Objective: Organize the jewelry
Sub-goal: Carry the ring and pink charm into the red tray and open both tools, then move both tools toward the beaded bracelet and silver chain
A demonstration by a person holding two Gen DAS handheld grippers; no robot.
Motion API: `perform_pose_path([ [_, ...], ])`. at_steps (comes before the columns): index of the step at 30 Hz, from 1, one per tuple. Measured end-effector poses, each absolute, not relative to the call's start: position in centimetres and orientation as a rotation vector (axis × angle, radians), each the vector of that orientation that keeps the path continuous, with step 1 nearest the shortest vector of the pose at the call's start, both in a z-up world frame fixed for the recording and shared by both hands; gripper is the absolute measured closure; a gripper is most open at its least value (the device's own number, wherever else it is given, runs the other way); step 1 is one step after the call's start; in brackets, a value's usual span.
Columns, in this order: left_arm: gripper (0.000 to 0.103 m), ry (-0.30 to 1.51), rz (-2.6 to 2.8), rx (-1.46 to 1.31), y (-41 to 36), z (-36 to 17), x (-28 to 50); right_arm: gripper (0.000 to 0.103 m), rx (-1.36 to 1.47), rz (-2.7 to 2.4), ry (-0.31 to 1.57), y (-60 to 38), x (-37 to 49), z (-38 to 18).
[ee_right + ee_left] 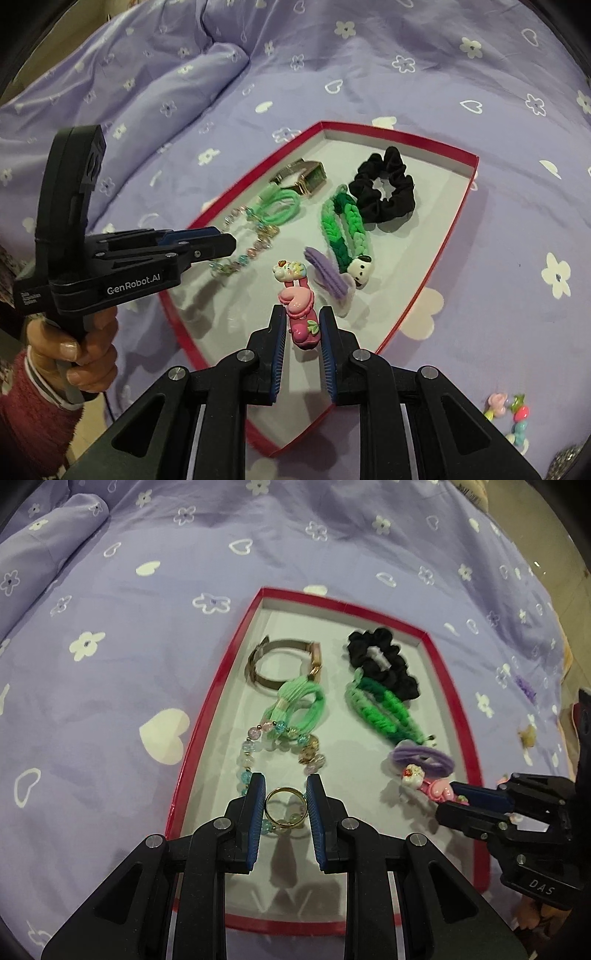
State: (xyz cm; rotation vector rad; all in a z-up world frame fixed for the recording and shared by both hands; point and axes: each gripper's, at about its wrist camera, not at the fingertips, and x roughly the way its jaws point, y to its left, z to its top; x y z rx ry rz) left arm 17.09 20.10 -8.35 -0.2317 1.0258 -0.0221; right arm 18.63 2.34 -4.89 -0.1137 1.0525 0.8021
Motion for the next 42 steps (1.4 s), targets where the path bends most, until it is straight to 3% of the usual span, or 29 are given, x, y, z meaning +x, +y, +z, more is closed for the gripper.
perform_pose_path([
  [28, 0.082, 1.038, -0.019, -0.271, 20.6, -8.6, 17.2, 0.081, -0.125, 0.827, 1.058, 2.6, 18.6, -5.0],
  [33, 0.069, 1.009, -0.029, -0.281, 20.3, -7.2, 16.4, 0.078, -0.083, 0.821, 1.030, 1.5, 18.1, -3.8],
  [35, 0.065, 0.997, -0.029, -0.276, 20.1, -6.5, 16.1, 0.067, -0.058, 0.818, 1.019, 0.7, 17.9, -3.4],
  [42, 0.061, 0.972, -0.037, -0.275, 19.1, -5.2, 15.1, 0.063, 0.018, 0.787, 0.976, -3.3, 16.3, -1.9],
])
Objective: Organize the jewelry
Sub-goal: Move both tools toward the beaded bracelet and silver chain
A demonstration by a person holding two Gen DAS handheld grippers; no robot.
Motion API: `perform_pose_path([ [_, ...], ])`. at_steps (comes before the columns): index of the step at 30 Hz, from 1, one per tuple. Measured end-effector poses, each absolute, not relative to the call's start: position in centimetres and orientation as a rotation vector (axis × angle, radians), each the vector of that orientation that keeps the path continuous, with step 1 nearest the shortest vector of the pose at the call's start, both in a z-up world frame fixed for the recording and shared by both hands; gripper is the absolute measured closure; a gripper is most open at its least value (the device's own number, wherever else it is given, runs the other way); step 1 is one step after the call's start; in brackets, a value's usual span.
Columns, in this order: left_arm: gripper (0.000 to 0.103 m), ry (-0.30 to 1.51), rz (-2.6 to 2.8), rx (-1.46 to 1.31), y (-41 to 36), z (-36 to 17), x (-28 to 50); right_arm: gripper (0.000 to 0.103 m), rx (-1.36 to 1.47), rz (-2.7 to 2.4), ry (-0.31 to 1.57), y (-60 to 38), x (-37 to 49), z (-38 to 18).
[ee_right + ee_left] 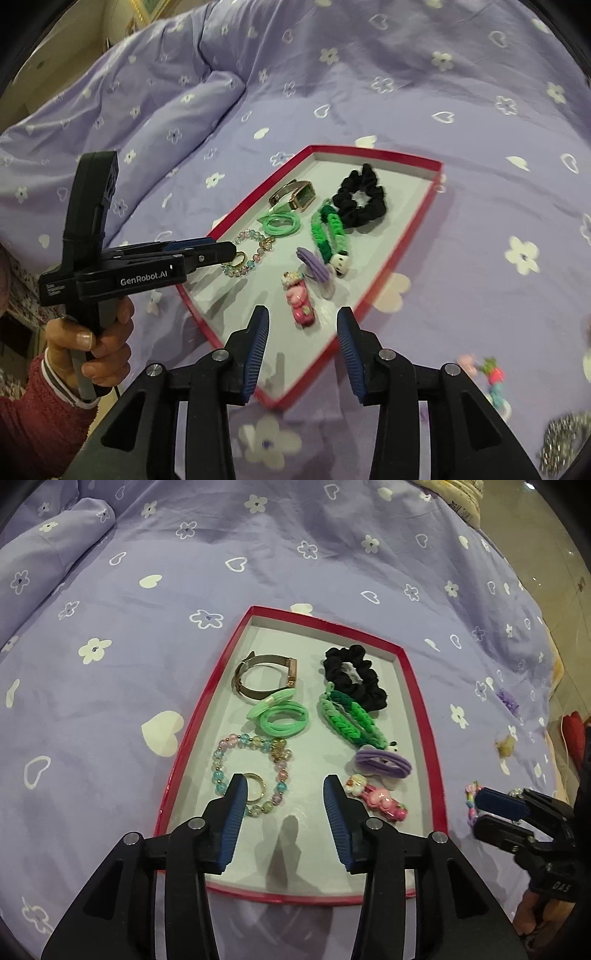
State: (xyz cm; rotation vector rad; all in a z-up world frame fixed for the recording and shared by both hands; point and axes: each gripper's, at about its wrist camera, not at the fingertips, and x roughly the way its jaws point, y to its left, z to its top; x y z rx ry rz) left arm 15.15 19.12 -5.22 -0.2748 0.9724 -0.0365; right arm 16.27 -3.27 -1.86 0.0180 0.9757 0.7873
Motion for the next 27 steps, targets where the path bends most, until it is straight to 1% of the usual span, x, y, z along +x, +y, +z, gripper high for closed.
perform_pose_path([
  [8, 0.061, 0.965, -0.049, -0.293, 17.8, -4.6, 14.0, 0.058, 0.113, 0.668, 0.943, -10.4, 14.6, -1.2],
  [13, 0.061, 0.951, -0.081, -0.286, 15.7, -3.7, 12.8, 0.057, 0.171, 0.577, 0.933, -14.9, 13.7, -1.3],
  [15, 0.058, 0.945, -0.097, -0.281, 14.9, -3.3, 12.5, 0.057, 0.182, 0.544, 0.932, -16.4, 13.3, -1.4],
  [17, 0.053, 0.935, -0.118, -0.267, 13.7, -2.7, 12.0, 0.057, 0.196, 0.510, 0.933, -17.9, 12.8, -1.7],
  [22, 0.052, 0.933, -0.169, -0.245, 11.2, -1.9, 11.5, 0.053, 0.235, 0.436, 0.939, -21.5, 11.3, -2.6],
  [27, 0.045, 0.955, -0.218, -0.209, 8.0, -2.0, 11.4, 0.053, 0.278, 0.374, 0.938, -24.4, 10.2, -3.3],
])
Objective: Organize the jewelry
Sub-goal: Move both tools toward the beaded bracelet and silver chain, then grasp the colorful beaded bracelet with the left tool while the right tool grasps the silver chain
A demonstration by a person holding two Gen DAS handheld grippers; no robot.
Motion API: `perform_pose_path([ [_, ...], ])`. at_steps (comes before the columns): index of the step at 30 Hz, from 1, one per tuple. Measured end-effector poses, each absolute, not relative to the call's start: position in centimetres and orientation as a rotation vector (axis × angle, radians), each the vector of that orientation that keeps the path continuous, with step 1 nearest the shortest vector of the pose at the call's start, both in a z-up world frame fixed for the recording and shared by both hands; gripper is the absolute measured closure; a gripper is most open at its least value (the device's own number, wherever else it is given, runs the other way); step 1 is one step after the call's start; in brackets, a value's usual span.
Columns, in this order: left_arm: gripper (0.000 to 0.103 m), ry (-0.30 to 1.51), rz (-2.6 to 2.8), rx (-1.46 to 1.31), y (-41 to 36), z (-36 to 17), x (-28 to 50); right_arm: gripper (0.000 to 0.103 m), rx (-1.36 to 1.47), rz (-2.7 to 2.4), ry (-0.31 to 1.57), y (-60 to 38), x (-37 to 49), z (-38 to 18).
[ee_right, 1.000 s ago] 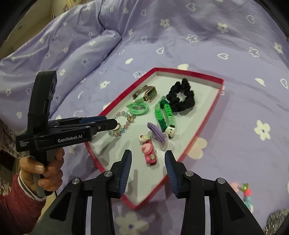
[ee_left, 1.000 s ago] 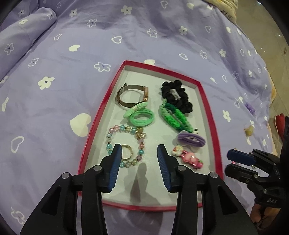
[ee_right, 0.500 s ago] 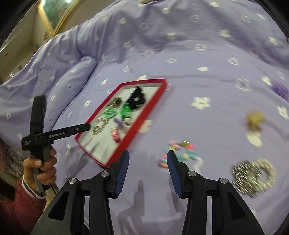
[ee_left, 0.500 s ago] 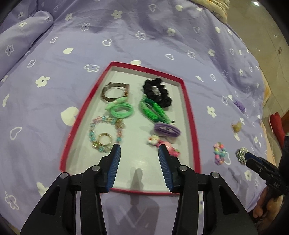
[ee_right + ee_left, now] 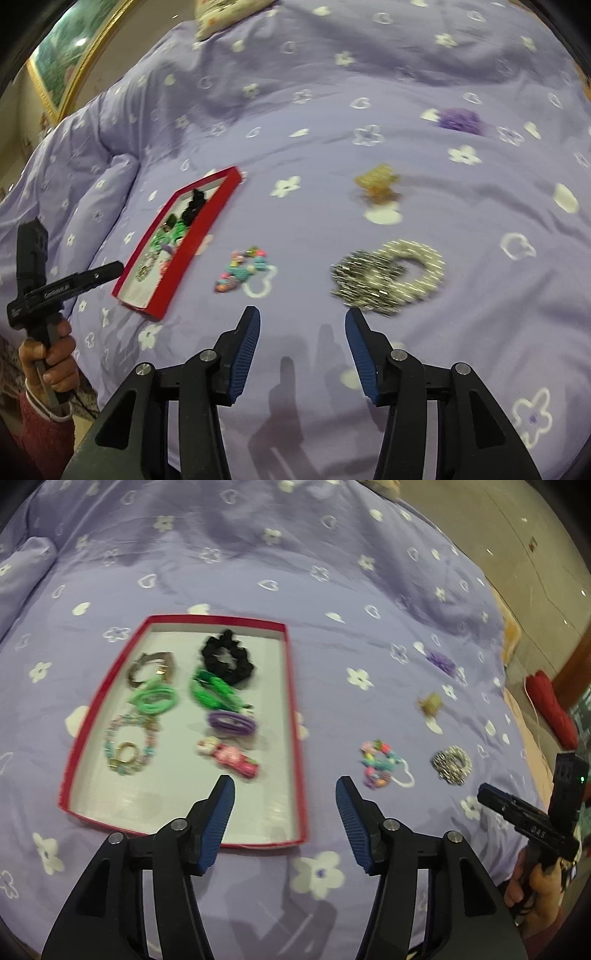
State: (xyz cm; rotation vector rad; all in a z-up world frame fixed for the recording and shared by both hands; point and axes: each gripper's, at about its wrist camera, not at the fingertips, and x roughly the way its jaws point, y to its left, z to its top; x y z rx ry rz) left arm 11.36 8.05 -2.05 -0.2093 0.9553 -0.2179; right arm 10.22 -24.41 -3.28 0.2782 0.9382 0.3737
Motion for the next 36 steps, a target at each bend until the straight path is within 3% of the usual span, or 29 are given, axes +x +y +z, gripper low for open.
perform_pose_path([
  [5, 0.043, 0.985, -0.261, -0.175, 5.2, -2.6, 11.3, 0.046, 0.294, 0.336, 0.926, -26.4, 9.6, -3.3],
  [20, 0.041, 1.046, -0.303, -0.077, -0.4, -4.5, 13.3, 0.048, 0.268, 0.306, 0.889, -28.8, 10.5, -3.0],
  [29, 0.041, 1.067, -0.338, -0.022, -2.7, -5.6, 15.7, 0.069, 0.182, 0.371, 0.927, -26.2, 13.6, -3.7],
  [36, 0.041, 1.110, -0.359, 0.013, -4.1, -7.7, 17.6, 0.074, 0.153, 0.355, 1.019, -26.2, 16.6, -6.6],
])
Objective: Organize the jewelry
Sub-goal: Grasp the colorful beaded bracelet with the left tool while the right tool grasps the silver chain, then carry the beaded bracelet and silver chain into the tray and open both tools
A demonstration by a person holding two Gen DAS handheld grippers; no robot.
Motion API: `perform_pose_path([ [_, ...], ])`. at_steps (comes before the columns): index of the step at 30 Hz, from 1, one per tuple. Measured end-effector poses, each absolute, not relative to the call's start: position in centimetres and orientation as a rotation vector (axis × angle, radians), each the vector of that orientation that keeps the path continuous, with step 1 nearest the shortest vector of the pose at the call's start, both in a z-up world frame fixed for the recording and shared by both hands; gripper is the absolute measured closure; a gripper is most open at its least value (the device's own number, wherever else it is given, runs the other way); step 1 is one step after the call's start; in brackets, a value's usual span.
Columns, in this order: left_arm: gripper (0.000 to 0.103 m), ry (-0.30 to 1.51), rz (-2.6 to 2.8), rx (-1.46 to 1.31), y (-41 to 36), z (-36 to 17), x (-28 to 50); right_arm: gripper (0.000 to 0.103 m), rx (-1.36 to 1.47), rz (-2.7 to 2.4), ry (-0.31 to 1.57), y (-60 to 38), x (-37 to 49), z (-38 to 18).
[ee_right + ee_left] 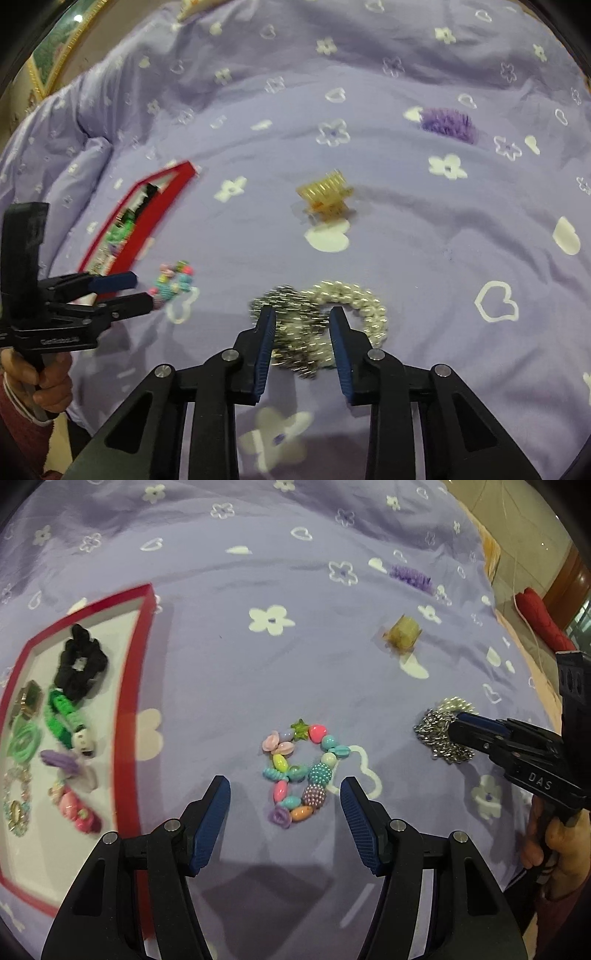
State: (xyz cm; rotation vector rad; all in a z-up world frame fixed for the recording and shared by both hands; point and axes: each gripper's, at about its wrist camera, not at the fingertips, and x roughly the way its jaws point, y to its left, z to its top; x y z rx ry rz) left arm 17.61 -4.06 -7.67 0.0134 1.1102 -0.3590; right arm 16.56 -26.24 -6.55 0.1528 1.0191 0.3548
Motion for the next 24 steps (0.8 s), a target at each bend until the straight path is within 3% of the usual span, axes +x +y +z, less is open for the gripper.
perform_pose_path([
  [3, 0.042, 1.090, -0.357, 0.047, -4.8, -8.1, 17.6, 0.075, 0.183, 0.382, 1.018, -26.4, 16.7, -7.2],
  [7, 0.079, 1.069, -0.401, 0.071, -5.5, -8.0, 17.4, 0.084, 0.199, 0.402, 1.003, -26.6, 16.5, -7.0],
  [9, 0.081, 1.058, -0.408, 0.079, -5.6, -7.7, 17.2, 0.098, 0.221, 0.409, 0.981, -26.8, 16.2, -6.6],
  [13, 0.092, 1.037, -0.418, 0.063, -5.4, -6.8, 16.7, 0.100, 0.240, 0.413, 0.937, -27.0, 15.6, -5.1],
  [24, 0.092, 0.955, -0.399, -0.001, -2.7, -3.4, 14.7, 0.101, 0.219, 0.461, 0.838, -25.0, 14.5, -0.9],
])
